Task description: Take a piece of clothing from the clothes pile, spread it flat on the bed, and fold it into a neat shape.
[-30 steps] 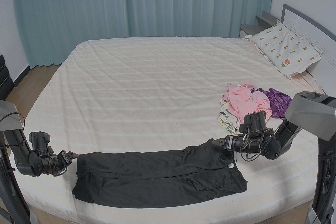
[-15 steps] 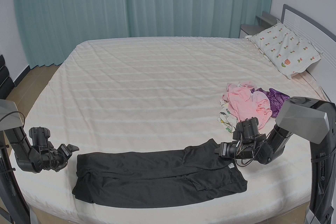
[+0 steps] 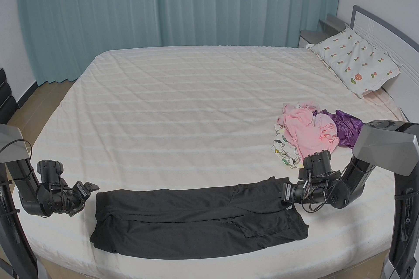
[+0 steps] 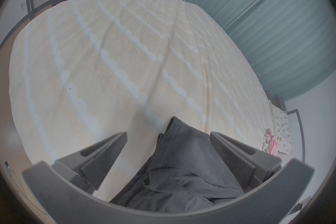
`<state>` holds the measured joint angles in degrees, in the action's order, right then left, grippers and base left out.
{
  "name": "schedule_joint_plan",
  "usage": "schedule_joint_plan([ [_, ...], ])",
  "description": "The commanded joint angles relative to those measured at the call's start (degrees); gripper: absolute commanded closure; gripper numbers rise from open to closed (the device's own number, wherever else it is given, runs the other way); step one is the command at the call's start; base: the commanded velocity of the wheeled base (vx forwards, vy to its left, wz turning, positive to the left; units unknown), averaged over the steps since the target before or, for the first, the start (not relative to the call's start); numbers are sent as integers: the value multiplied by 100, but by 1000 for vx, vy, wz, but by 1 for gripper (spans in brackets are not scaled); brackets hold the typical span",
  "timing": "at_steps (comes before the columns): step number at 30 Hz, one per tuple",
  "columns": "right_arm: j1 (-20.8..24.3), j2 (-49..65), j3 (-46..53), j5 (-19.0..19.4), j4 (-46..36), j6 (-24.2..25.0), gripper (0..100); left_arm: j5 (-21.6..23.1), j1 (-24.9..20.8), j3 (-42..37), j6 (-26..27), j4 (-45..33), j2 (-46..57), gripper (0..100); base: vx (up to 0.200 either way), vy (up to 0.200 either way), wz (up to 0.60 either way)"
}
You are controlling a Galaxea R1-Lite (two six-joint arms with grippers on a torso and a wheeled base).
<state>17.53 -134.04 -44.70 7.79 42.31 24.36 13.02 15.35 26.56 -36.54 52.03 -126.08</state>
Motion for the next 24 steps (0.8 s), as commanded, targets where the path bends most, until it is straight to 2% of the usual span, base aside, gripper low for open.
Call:
schedule_joint_plan([
  [1, 14, 44, 111, 21, -21, -10, 100, -1, 3, -2, -12, 0, -14, 0, 0, 0, 0],
  [2, 22, 35, 120, 38, -30, -10, 100, -1, 3, -2, -12, 0, -5, 0, 0, 0, 0],
  [3, 22, 35, 120, 65, -13, -10, 0, -1, 3, -2, -12, 0, -5, 0, 0, 0, 0],
  [24, -180, 378, 41, 30, 31, 350, 0, -28, 3, 235, -20, -44, 312, 0, 0, 0, 0],
])
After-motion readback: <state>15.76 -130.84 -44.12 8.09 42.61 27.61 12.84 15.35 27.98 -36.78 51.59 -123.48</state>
